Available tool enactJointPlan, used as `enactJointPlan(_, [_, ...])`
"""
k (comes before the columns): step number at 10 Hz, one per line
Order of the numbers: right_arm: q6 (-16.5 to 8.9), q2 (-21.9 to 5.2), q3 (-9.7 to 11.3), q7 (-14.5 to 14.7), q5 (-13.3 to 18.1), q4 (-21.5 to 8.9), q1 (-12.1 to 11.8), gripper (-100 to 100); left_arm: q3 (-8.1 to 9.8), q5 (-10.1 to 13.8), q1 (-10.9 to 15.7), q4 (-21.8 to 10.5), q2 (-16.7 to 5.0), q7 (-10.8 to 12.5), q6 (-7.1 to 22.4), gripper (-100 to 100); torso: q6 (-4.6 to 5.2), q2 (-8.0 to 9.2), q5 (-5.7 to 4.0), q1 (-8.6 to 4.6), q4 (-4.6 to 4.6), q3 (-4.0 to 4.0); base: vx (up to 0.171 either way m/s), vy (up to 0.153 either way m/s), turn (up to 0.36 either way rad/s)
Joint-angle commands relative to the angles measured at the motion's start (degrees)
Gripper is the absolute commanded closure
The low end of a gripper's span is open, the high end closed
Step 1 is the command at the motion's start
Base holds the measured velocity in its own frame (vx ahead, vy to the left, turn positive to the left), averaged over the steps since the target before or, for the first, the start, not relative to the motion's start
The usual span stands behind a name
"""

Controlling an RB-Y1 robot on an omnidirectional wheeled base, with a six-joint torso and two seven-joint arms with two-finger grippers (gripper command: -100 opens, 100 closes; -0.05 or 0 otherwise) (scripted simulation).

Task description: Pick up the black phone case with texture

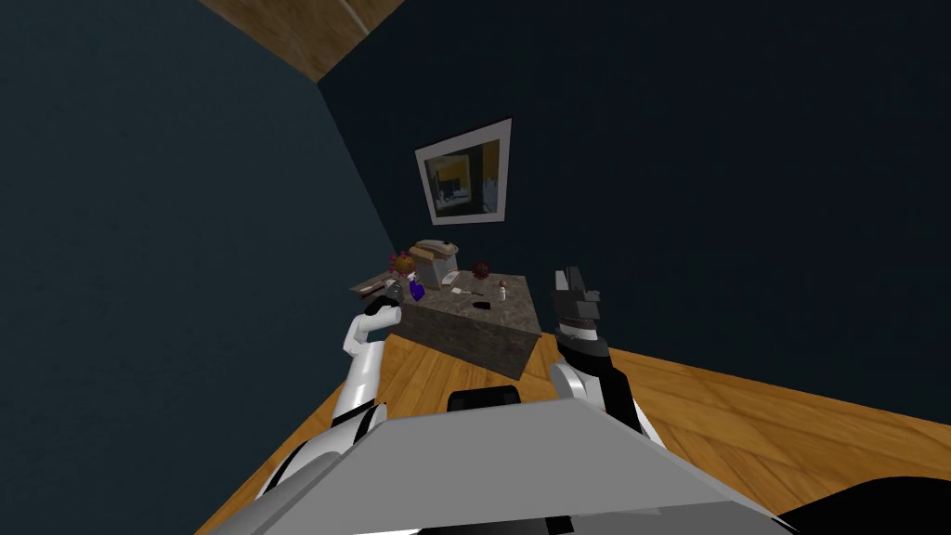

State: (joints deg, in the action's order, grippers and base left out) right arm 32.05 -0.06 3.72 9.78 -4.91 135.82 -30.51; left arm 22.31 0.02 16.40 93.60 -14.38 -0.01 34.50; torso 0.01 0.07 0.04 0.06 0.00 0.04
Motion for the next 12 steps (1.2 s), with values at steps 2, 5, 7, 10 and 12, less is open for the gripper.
enactJointPlan(2, [0.0, 0.0, 0.0, 0.0, 0.0, 0.0, 0.0, 0, 0.48, 0.7, 2.2, -1.9, -0.2, 0.6, 4.5, -100, -0.02, 0.00, -0.01, -0.05, 0.00, 0.00, -0.003, 0.013, -0.066])
enactJointPlan(5, [0.0, 0.0, 0.0, 0.0, 0.0, 0.0, 0.0, 0, 0.76, 1.2, 4.3, -3.8, -0.4, 1.1, 9.6, -100, -0.02, -0.01, -0.01, -0.07, 0.00, 0.00, -0.001, 0.015, -0.068])
enactJointPlan(7, [0.0, 0.0, 0.0, 0.0, 0.0, 0.0, 0.0, 0, 0.76, 1.2, 4.3, -3.8, -0.4, 1.1, 12.2, -100, 0.00, -0.01, -0.02, -0.08, 0.00, -0.01, -0.001, 0.011, -0.058])
enactJointPlan(10, [0.0, 0.0, 0.0, 0.0, 0.0, 0.0, 0.0, 0, 0.94, 1.6, 6.2, -5.7, -0.6, 1.6, 16.9, -100, -0.01, -0.01, -0.03, -0.12, 0.00, 0.00, -0.002, 0.004, -0.088])
enactJointPlan(12, [0.0, 0.0, 0.0, 0.0, 0.0, 0.0, 0.0, 0, 1.01, 2.2, 8.0, -7.5, -0.9, 2.2, 20.4, -100, 0.03, -0.01, -0.04, -0.15, 0.00, -0.01, -0.002, -0.003, -0.144])
